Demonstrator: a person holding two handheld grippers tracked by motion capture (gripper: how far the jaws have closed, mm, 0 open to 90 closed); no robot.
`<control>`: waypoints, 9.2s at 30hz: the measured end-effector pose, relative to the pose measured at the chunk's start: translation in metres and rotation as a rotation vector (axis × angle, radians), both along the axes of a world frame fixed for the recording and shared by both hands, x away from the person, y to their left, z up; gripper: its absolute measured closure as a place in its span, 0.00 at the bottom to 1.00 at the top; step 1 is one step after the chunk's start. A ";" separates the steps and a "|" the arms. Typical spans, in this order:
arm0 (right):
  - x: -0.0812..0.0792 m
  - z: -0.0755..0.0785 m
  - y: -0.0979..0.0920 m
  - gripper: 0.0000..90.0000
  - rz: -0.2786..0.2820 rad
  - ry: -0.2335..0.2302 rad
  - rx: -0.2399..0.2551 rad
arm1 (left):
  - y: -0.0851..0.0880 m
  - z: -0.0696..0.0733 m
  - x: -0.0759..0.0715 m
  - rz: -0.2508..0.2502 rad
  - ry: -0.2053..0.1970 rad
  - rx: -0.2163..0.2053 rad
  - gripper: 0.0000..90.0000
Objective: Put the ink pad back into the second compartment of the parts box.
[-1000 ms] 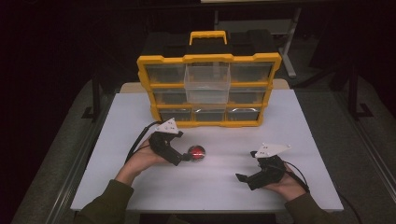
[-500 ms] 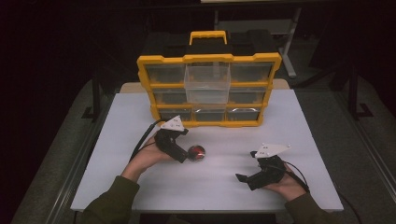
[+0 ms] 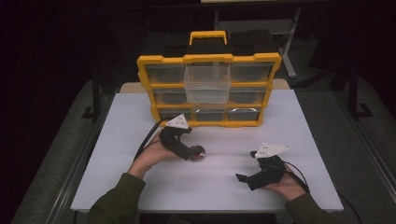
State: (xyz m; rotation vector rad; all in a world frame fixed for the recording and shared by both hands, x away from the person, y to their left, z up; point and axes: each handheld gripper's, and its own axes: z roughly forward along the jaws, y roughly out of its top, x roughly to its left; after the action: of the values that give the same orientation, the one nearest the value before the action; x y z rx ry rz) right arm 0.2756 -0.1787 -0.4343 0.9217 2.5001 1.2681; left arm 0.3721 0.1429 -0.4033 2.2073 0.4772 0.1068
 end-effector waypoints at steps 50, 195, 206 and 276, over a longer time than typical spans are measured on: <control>0.000 0.000 0.000 0.00 0.006 0.002 -0.004 | -0.021 -0.040 0.007 -0.107 0.054 0.236 0.06; -0.002 0.001 0.000 0.00 0.007 0.004 0.003 | 0.046 0.116 0.013 0.005 0.001 0.190 0.33; -0.003 0.001 0.000 0.00 0.003 0.003 0.007 | 0.048 0.145 0.016 -0.014 -0.015 0.166 0.33; -0.004 0.000 -0.006 0.00 0.001 0.008 0.027 | -0.028 0.251 0.060 -0.092 -0.092 0.093 0.27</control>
State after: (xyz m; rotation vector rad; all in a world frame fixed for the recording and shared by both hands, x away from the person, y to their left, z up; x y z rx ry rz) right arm 0.2717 -0.1848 -0.4344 0.9331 2.4959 1.3036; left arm 0.4322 0.1152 -0.1521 2.3005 0.3257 0.1839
